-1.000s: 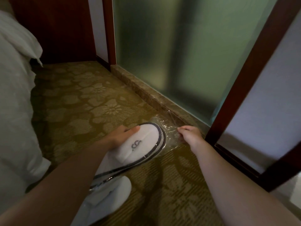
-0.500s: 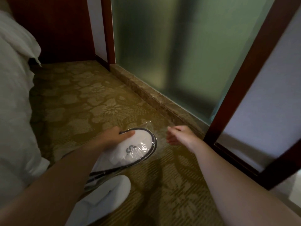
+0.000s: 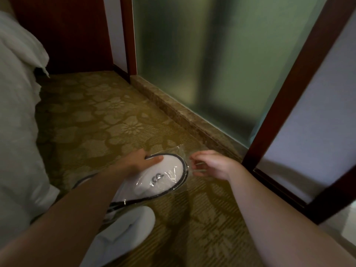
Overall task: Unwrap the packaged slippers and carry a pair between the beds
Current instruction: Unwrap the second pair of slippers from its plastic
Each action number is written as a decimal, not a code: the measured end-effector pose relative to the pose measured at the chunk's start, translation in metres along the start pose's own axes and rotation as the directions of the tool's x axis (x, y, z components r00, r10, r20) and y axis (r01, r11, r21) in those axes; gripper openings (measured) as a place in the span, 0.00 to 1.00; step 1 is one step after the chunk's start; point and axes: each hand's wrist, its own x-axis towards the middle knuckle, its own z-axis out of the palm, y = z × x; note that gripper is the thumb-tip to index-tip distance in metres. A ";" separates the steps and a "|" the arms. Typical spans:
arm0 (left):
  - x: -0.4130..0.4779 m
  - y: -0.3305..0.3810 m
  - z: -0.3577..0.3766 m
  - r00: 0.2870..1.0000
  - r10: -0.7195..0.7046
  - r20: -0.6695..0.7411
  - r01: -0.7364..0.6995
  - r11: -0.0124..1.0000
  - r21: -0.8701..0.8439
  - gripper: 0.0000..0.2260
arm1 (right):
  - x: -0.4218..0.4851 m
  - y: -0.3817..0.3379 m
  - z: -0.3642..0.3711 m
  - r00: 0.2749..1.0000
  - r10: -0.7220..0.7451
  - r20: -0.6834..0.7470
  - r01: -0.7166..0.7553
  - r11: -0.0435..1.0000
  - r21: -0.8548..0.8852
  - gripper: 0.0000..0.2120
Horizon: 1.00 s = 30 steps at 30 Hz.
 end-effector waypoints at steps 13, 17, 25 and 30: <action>-0.004 -0.004 0.002 0.999 0.041 -0.032 -0.040 0.999 0.015 0.23 | -0.003 -0.007 0.014 0.993 -0.098 -0.065 0.086 0.983 -0.164 0.07; -0.006 -0.003 0.003 0.998 0.027 -0.051 -0.031 0.997 -0.073 0.21 | -0.001 -0.013 0.023 0.977 -0.184 -0.112 0.173 0.980 -0.104 0.07; -0.008 -0.021 -0.002 0.995 0.059 -0.077 -0.073 0.979 -0.191 0.19 | -0.005 -0.006 -0.004 0.983 -0.132 -0.129 0.140 0.988 0.058 0.05; -0.007 -0.020 -0.004 0.996 0.077 -0.055 -0.086 0.978 -0.190 0.23 | -0.011 -0.003 -0.004 0.993 -0.089 -0.076 0.074 0.982 -0.176 0.05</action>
